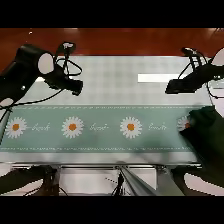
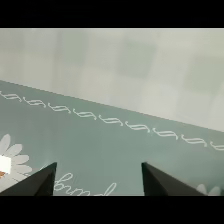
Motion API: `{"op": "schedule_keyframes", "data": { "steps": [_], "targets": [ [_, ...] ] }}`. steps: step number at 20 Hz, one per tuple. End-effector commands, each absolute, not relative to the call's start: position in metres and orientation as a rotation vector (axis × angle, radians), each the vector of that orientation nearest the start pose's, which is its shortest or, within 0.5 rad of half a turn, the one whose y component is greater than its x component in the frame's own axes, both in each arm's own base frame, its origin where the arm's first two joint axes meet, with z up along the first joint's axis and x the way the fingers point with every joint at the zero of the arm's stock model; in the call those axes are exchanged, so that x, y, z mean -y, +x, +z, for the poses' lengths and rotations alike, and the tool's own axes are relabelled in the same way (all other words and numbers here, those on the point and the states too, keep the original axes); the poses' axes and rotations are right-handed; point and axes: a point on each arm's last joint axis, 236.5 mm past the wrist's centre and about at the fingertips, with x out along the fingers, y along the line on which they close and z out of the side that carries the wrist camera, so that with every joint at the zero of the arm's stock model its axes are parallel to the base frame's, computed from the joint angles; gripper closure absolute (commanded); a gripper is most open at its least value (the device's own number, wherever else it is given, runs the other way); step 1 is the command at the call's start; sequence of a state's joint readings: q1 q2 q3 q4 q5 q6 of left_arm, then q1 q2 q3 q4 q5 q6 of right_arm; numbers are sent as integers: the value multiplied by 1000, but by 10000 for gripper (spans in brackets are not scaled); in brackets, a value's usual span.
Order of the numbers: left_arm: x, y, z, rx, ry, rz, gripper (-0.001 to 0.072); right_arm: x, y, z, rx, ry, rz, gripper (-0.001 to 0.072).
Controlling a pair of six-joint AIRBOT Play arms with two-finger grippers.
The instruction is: Fold the shirts.
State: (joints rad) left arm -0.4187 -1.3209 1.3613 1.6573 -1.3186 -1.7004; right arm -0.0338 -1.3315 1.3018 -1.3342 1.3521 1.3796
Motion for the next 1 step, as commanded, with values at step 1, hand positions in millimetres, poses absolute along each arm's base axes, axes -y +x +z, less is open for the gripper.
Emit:
{"op": "schedule_keyframes", "data": {
  "steps": [1],
  "targets": [
    [143,369,54,-1253,227,-221,47,-41,376,33,-1348,66,259,125]
  ]
}}
